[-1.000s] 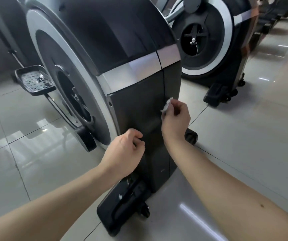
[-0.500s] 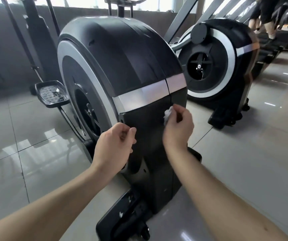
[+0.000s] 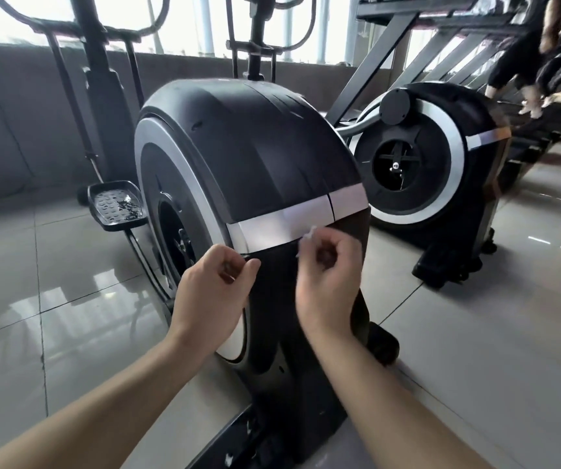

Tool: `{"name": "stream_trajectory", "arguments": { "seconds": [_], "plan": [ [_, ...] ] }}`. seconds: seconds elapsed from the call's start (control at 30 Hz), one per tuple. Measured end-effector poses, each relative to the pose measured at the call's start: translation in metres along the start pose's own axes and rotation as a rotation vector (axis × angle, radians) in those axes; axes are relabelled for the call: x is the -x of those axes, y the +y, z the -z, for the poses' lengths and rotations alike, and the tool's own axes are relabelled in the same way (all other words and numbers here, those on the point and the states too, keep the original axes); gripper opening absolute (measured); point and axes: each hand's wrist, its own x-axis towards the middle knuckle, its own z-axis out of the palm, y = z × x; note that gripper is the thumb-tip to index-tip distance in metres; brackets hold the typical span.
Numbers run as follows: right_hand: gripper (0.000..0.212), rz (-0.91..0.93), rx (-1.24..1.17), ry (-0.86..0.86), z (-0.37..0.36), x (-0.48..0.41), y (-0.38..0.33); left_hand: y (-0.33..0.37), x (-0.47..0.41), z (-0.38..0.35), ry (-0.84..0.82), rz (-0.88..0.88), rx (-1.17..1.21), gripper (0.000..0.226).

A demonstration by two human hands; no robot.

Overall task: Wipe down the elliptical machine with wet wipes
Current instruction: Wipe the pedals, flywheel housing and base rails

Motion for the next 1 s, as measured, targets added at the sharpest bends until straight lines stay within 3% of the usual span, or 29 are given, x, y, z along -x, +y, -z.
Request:
{"name": "stream_trajectory", "arguments": {
  "seconds": [0.1,0.17,0.23,0.33,0.47,0.53,0.7,0.77,0.93,1.0],
  "plan": [
    [0.013,0.173,0.037,-0.108,0.001,0.005,-0.004,0.001,-0.001,-0.002,0.016,-0.009,0.013,0.022],
    [0.009,0.25,0.092,-0.07,0.0,-0.018,0.0,0.001,-0.002,-0.002,0.036,-0.018,0.02,0.021],
    [0.007,0.161,0.082,0.041,-0.002,-0.049,0.005,0.002,-0.003,-0.002,0.053,-0.038,0.037,0.02],
    [0.007,0.027,0.01,0.049,-0.006,-0.058,-0.003,0.004,-0.003,0.0,0.072,-0.065,0.072,0.018],
    [0.012,0.34,0.069,-0.211,-0.021,-0.007,-0.023,-0.002,-0.01,0.002,0.083,-0.122,0.09,0.01],
    [0.009,0.49,0.118,-0.34,-0.027,0.005,-0.02,-0.002,-0.011,0.001,0.108,-0.167,0.113,0.017],
    [0.006,0.627,0.185,-0.306,-0.024,-0.008,-0.008,0.001,-0.011,-0.001,0.12,-0.243,0.117,0.027],
    [0.005,0.601,0.165,-0.223,-0.018,-0.025,-0.001,0.001,-0.012,0.0,0.122,-0.266,0.101,0.027],
    [0.016,0.2,0.075,0.024,-0.004,-0.076,0.011,0.0,-0.011,0.005,0.077,-0.279,0.071,0.041],
    [0.017,0.141,0.067,0.068,-0.007,-0.076,0.009,0.0,-0.01,0.006,0.072,-0.284,0.057,0.042]
  ]
}}
